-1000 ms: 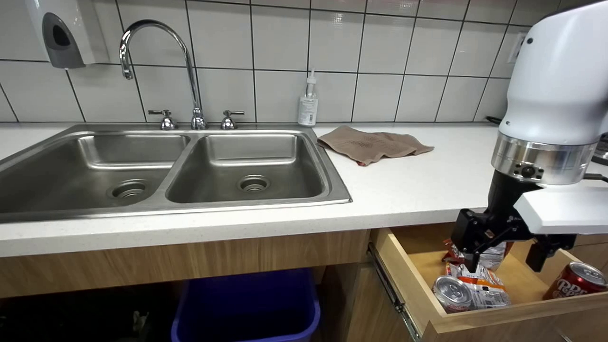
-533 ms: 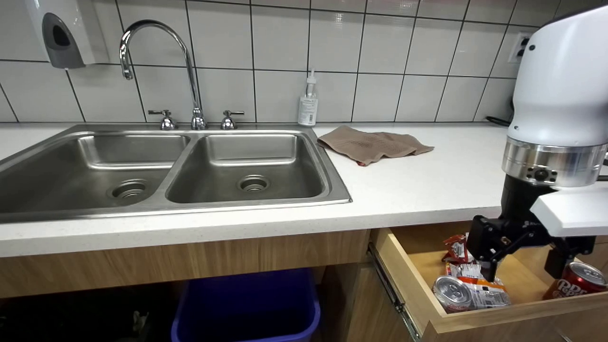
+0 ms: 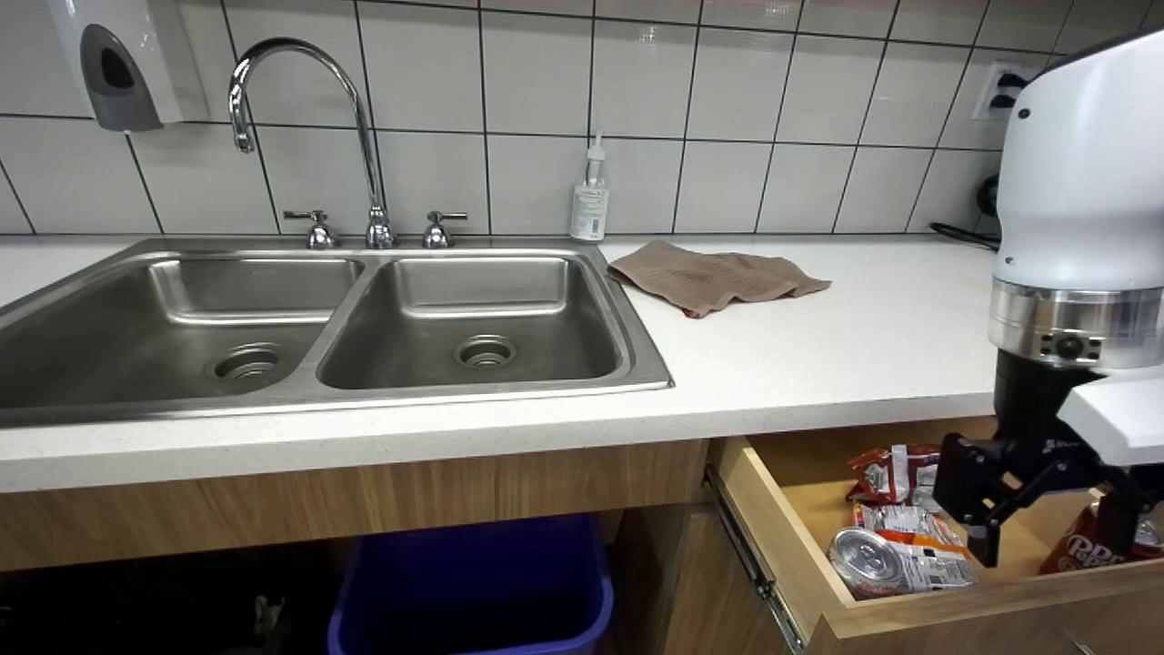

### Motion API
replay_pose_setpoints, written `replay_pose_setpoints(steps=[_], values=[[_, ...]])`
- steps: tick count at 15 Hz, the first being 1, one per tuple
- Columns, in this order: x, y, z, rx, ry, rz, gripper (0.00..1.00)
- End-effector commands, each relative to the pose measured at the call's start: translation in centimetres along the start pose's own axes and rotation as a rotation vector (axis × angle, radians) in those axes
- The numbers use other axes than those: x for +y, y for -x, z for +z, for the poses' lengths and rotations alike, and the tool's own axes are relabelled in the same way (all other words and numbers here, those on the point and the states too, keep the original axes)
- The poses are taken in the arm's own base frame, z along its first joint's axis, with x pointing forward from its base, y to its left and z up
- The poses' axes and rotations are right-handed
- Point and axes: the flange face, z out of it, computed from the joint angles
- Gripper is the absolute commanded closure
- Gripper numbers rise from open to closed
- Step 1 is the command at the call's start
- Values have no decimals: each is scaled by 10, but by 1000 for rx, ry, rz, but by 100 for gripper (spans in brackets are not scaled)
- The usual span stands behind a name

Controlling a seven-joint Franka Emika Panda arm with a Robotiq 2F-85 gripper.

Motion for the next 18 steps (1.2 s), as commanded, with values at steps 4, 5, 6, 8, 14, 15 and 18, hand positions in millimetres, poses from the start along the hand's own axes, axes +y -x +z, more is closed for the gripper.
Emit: replay_pose_setpoints(steps=[4, 5, 6, 8, 14, 15, 18], values=[[8, 10, 8, -82, 7, -46, 0], [9, 11, 10, -90, 11, -51, 0], [10, 12, 11, -99, 13, -57, 0], [11, 15, 14, -115, 19, -69, 0], [16, 18, 26, -131, 37, -72, 0], [16, 18, 29, -133, 43, -72, 0], [18, 21, 40, -141, 64, -73, 0]])
